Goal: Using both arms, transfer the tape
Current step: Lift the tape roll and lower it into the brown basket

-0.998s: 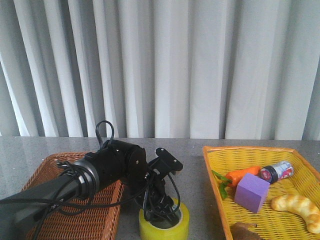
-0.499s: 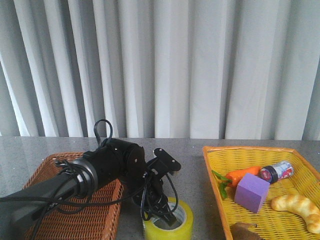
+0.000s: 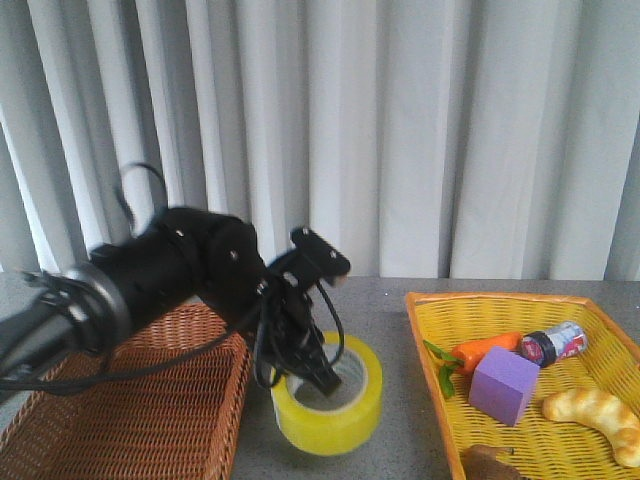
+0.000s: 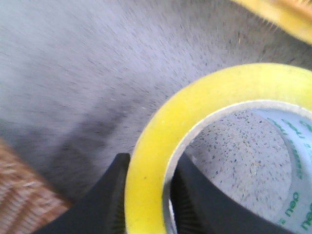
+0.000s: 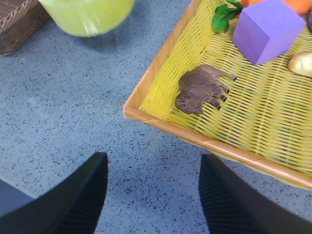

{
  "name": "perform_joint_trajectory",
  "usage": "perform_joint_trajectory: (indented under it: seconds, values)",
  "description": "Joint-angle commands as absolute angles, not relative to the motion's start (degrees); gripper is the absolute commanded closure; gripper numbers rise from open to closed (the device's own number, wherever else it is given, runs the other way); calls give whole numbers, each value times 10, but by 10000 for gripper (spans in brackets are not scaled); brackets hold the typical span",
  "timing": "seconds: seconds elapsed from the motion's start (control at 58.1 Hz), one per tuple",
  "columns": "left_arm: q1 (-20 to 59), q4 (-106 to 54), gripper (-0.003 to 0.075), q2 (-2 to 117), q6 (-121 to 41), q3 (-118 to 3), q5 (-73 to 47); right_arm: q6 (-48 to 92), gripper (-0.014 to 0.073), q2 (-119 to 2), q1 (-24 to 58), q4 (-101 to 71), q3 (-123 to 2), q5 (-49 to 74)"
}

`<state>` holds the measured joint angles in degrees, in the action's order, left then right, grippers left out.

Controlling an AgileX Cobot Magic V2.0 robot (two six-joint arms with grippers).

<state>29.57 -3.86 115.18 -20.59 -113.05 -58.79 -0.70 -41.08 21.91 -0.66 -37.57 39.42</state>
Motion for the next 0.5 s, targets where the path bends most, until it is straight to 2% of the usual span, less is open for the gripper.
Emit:
perform_joint_trajectory:
  seconds: [0.0, 0.241, 0.482]
  values:
    - [297, -18, 637, 1080, -201, -1149, -577, 0, 180, -409, 216, -5, -391, 360]
    - [260, 0, 637, 1026, -185, -1149, -616, 0, 180, -409, 216, -5, -391, 360]
    - [164, 0, 636, 1012, -157, -1149, -662, 0, 180, -409, 216, -5, -391, 360]
